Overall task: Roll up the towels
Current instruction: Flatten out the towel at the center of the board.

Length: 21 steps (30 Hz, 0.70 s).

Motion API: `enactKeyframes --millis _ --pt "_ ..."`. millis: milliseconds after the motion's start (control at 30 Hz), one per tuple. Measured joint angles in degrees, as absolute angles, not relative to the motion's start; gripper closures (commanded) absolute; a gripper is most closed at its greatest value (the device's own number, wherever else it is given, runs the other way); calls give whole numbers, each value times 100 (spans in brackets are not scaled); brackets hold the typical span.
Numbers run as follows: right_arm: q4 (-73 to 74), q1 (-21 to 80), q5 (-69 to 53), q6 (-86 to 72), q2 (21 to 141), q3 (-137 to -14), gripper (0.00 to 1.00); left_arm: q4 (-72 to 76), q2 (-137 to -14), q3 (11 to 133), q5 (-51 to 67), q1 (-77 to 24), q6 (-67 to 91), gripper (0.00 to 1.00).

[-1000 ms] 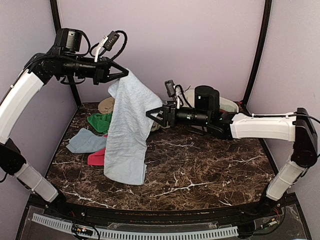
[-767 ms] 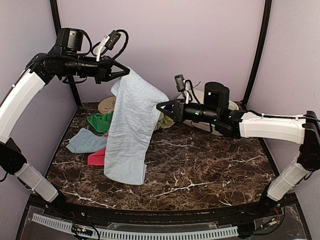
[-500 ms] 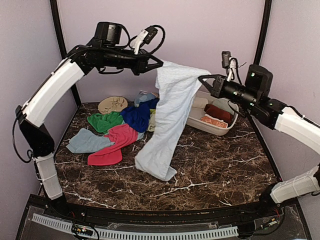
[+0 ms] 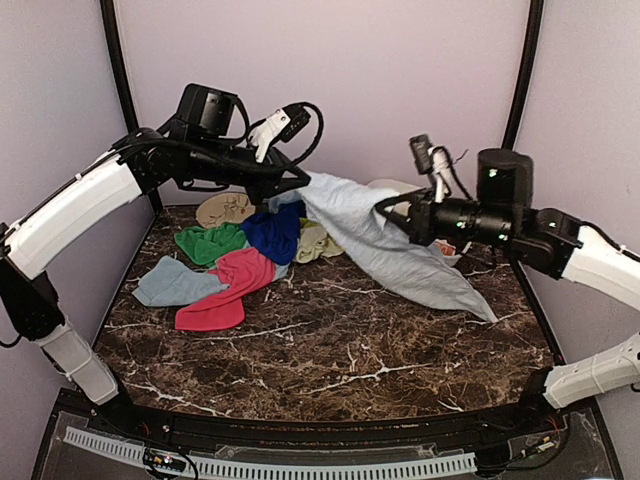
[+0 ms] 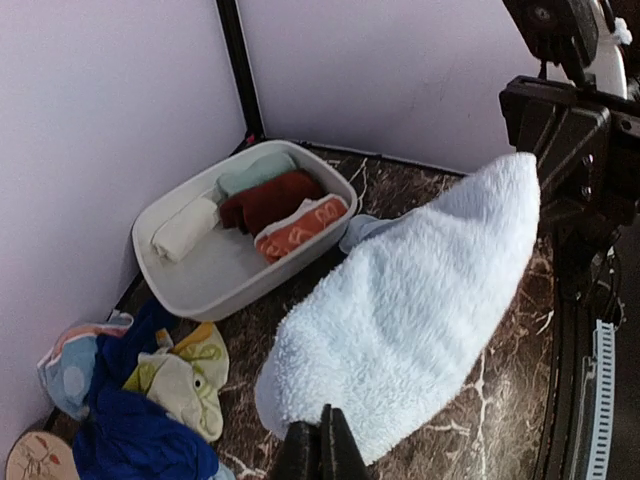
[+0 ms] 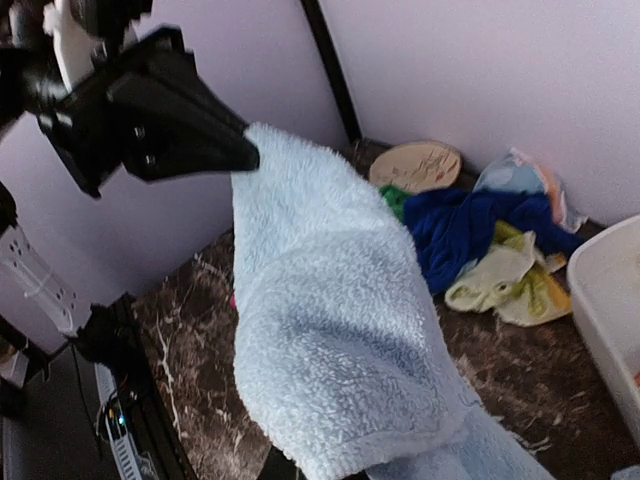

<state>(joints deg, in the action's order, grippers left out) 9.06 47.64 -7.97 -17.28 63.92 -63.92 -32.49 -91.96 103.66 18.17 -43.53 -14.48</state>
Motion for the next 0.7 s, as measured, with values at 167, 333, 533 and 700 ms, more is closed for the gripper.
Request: enactKeyframes --millis 167,333,533,700 --pt "757 5892 -784 -2025 7972 -6121 97 -3179 -8182 8340 1448 -3988 -1739 90" --pt "491 6700 -1081 -2392 9675 -6427 45 -3177 -7883 6659 1256 -3347 -2193 45" --pt "526 6976 -1555 -2646 10427 -6899 23 -3354 -7494 5830 1282 -2729 -2528 38" --pt "794 5913 -1441 -2705 9502 -6781 21 -3334 -7026 5852 1483 -2661 -2707 28"
